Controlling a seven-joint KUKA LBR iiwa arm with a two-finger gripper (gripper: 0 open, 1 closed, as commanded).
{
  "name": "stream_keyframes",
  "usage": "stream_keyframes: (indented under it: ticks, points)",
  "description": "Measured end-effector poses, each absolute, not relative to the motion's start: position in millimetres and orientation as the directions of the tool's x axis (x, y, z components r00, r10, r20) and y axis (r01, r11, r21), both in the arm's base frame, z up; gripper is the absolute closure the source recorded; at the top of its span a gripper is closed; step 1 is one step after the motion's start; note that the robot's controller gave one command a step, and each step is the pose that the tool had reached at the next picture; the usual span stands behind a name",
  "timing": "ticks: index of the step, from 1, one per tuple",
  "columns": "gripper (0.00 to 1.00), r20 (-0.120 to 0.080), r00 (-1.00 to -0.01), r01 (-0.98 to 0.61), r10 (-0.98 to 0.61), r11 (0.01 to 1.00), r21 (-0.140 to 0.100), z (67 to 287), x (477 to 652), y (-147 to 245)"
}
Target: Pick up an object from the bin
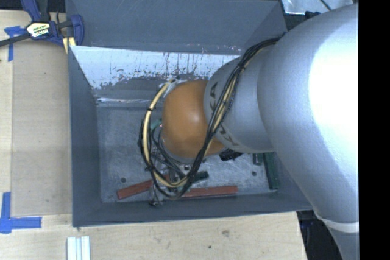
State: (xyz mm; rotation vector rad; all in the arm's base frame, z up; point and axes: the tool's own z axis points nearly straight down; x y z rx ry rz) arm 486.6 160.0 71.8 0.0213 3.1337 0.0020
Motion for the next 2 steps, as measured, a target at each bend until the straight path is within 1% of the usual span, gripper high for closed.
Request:
stream_keyframes:
  ticks: [1,2]
  points:
    - [1.0,-0.011,-1.0,0.014,0.014,1.0,0.004,73,487.4,161]
    - [1.0,-0.009,-0.996,-0.092,-0.092,0.996,0.001,244,498.3,153]
